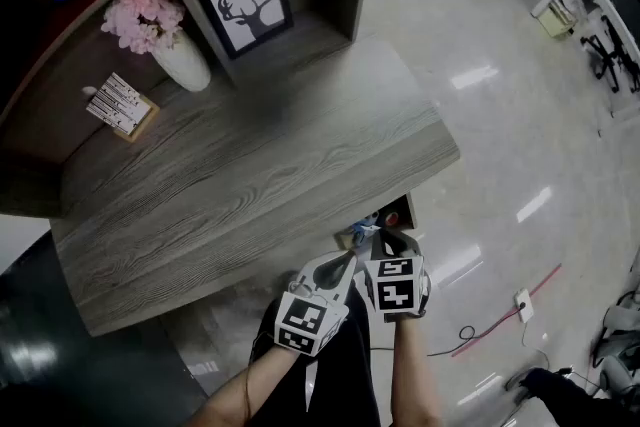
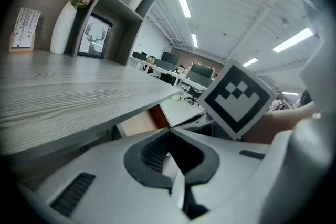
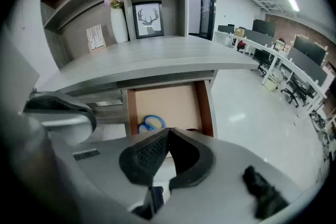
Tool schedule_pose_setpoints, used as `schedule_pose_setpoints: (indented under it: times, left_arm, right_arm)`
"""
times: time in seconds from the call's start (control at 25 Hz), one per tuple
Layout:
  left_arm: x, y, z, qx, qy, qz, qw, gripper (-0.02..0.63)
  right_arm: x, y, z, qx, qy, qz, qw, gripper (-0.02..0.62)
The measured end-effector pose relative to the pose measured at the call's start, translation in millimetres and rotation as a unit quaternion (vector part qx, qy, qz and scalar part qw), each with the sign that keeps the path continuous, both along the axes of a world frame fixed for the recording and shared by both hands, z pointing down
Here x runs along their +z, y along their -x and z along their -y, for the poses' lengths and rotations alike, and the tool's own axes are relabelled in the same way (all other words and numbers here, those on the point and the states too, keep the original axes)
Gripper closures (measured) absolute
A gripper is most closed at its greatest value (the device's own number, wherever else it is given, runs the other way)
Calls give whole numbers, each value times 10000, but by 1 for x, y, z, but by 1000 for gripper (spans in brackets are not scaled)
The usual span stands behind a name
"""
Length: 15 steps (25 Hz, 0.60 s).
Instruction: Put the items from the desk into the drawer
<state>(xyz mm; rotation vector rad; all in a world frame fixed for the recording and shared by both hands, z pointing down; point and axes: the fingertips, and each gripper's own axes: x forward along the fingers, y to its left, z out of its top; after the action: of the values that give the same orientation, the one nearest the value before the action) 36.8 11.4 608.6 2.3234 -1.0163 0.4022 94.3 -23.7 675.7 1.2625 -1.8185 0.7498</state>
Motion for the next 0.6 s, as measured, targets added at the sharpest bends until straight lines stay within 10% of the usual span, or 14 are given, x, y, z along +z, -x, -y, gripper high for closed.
schedule_pose_setpoints:
  times: [0.6]
  left_arm:
    - [-37, -7, 1, 215, -93, 23, 9997, 597]
  right_arm:
    - [-65, -30, -6, 931, -913, 360, 9908, 584]
